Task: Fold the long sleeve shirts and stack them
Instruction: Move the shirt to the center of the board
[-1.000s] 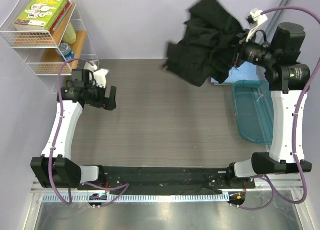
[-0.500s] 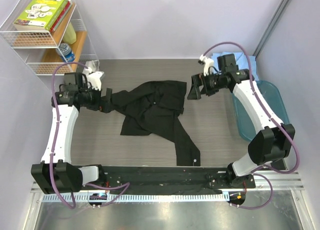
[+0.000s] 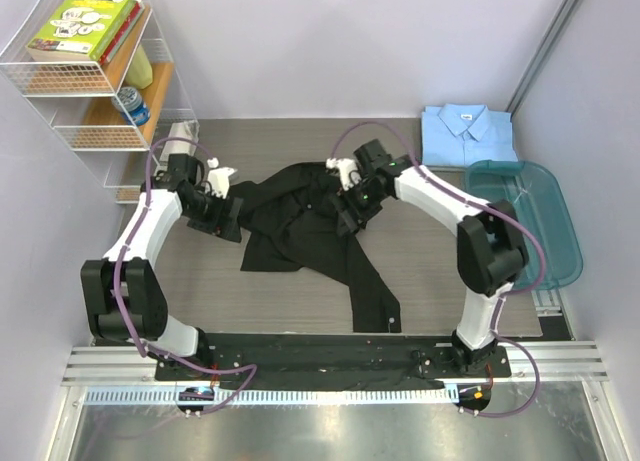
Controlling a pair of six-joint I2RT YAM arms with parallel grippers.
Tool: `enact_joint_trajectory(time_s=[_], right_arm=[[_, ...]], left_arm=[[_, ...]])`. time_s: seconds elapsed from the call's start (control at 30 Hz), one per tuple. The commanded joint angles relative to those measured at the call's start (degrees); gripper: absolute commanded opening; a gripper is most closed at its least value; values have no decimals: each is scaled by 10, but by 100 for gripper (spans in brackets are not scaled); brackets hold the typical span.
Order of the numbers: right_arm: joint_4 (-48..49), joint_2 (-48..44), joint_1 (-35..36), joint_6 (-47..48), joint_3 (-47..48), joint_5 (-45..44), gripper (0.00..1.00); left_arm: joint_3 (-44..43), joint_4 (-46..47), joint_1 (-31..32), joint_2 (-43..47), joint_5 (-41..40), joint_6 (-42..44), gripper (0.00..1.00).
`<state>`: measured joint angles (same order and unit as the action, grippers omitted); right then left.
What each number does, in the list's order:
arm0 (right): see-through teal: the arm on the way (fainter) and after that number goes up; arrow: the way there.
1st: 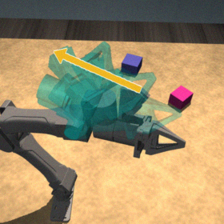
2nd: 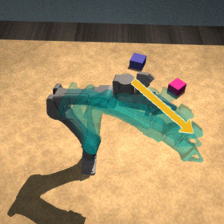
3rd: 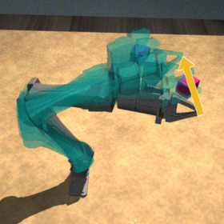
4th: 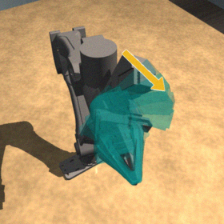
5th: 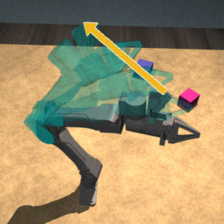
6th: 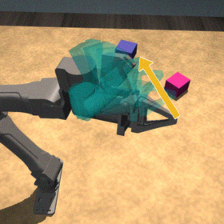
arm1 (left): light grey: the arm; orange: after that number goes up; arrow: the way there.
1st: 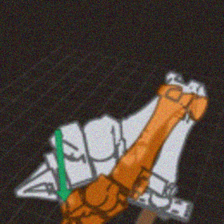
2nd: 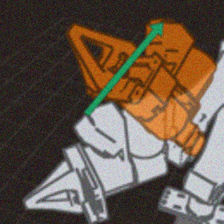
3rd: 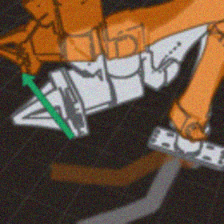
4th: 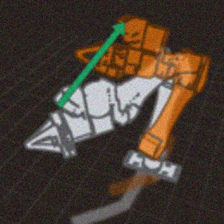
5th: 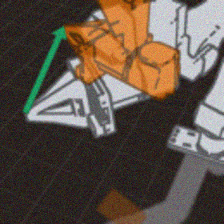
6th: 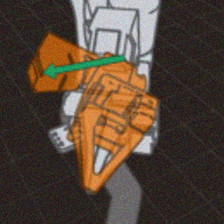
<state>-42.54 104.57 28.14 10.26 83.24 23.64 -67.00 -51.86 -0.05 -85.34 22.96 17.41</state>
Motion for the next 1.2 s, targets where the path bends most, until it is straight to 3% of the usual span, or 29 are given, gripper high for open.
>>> enact_joint_trajectory(time_s=[0.0, 0.03, 0.23, 0.37, 0.43, 0.47, 0.5, 0.53, 0.63, 0.67, 0.8, 0.97, 1.17], right_arm=[[-2, 21, 26, -6, 5, -8, 75], [10, 19, 30, -11, -12, -16, 80], [8, 9, 40, -20, -101, -57, 89], [11, 16, 62, -16, -135, -79, 86], [20, 21, 73, -19, -148, -110, 65], [17, 31, 76, -19, -144, -117, 48], [5, 31, 75, -10, -120, -125, 4], [-25, 25, 72, -4, -99, -138, 1], [-73, -49, 26, 14, 26, -138, 1], [-82, -64, -14, 17, 122, -128, 1], [-101, -115, -88, 54, 331, -91, 1], [-10, -163, -99, 95, 375, -162, 1], [35, -180, -99, 90, 363, -199, 1]], left_arm=[[27, 28, 19, 12, -10, 19, 88], [35, 32, 19, 13, -13, 20, 88], [40, 32, 22, -1, -24, 31, 88], [39, 38, 22, -5, -29, 32, 88], [37, 41, 22, -5, -29, 25, 88], [36, 43, 22, -4, -30, 21, 88], [32, 45, 22, -6, -31, 19, 88], [28, 44, 21, -5, -30, 16, 88], [8, 44, 14, 0, -19, 8, 88], [2, 44, 10, 4, -13, 4, 88], [-36, 57, 3, 15, 27, -14, 89], [-37, 116, 3, 18, 7, -38, 90], [-28, 168, 3, -12, -11, -39, 90]])
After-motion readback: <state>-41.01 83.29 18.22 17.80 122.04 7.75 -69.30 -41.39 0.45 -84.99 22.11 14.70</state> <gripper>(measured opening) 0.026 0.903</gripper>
